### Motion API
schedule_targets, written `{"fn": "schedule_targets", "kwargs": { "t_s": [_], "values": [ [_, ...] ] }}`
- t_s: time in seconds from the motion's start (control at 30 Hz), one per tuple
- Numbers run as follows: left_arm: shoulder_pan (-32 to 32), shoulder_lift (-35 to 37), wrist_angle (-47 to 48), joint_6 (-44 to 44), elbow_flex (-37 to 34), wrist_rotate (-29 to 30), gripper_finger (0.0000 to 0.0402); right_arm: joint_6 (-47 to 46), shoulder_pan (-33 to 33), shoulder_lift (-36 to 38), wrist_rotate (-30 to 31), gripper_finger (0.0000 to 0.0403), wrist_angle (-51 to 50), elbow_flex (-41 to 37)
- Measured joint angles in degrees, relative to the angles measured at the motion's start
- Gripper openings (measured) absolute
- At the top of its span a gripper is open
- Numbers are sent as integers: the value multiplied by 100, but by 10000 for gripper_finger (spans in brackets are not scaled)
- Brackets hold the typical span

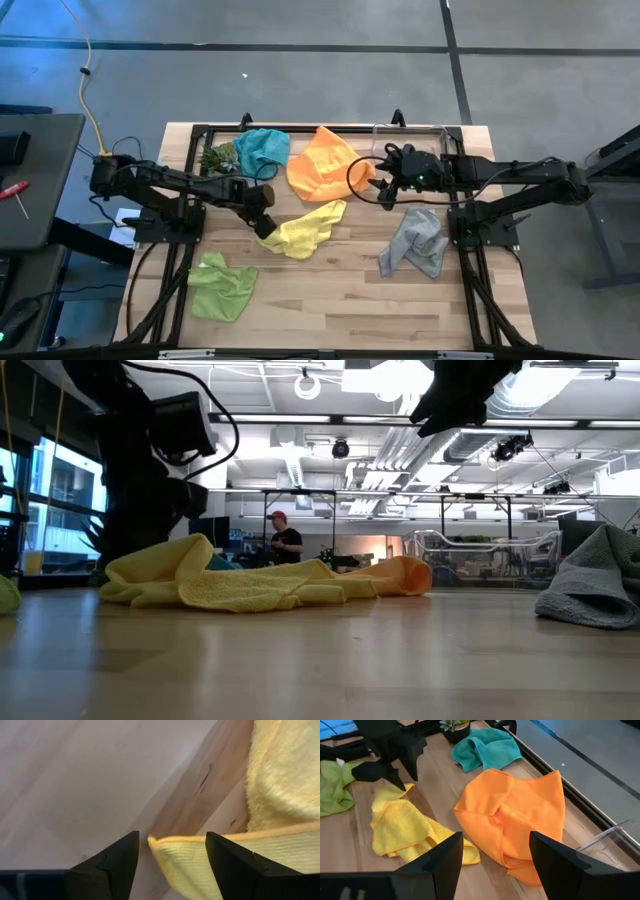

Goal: Fold microfiber towels

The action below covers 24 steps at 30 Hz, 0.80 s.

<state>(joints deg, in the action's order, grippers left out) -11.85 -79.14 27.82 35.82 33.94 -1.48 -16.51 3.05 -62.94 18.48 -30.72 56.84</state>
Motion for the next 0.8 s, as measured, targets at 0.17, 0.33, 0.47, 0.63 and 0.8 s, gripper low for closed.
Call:
{"fn": "schedule_targets", "kwargs": {
  "t_s": [0.17,0.33,0.47,0.63,0.8],
  "values": [
    [145,-316,59,-20,28,118,210,-16,0,0,2,222,9,0],
    [217,-370,80,2,24,315,170,-55,-2,0,2,222,9,-1],
    [218,-223,230,-148,10,433,85,-58,-2,0,2,222,11,0],
    [168,221,691,-507,12,247,14,-116,-2,0,2,222,39,0],
    [87,1019,1374,-880,556,168,4,-462,-2,0,-448,222,483,-2]
  ]
}}
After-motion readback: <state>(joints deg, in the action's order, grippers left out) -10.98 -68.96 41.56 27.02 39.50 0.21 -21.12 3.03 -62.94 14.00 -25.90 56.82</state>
